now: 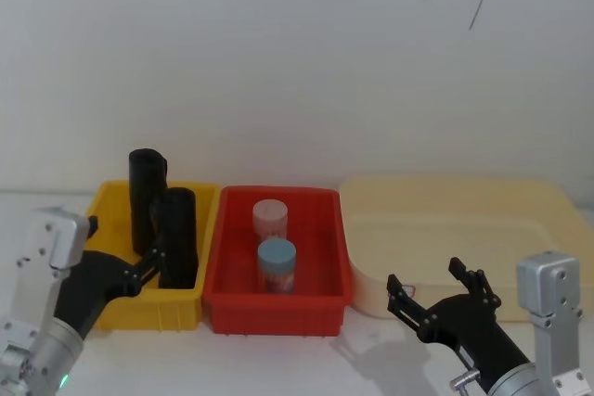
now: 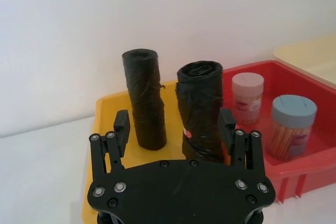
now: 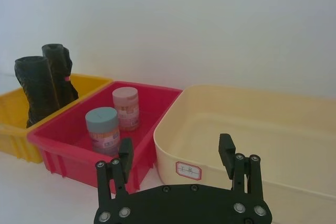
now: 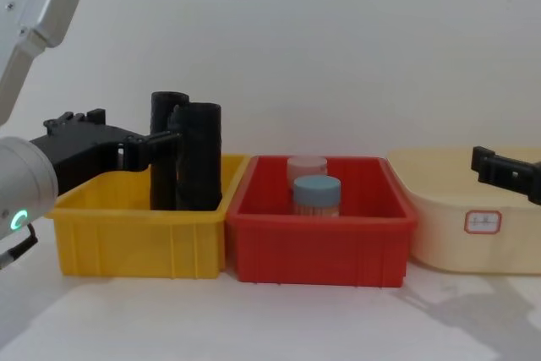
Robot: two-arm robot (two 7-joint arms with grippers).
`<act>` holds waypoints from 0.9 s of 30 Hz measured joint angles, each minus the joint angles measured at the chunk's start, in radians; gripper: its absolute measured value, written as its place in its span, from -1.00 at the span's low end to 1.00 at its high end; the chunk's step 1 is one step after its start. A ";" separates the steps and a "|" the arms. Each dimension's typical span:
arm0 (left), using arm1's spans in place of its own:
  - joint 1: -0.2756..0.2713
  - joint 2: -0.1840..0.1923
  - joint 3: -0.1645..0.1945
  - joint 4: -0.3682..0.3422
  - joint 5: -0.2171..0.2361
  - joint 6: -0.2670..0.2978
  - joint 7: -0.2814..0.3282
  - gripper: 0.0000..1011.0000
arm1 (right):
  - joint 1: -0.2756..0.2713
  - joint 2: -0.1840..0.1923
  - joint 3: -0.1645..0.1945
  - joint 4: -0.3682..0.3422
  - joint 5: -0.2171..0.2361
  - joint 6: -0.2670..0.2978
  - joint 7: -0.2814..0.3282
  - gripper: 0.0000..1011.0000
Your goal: Pick up the garbage bag with the one hand and transfer it to the other hand.
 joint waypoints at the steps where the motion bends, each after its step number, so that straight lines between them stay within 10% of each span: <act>1: -0.003 -0.002 -0.001 0.004 -0.002 0.002 0.000 0.98 | 0.000 0.000 0.000 0.000 0.000 0.000 0.000 0.98; 27: -0.120 -0.083 0.027 0.156 -0.009 0.043 -0.073 0.98 | 0.000 0.000 0.000 0.000 0.000 0.000 0.000 0.98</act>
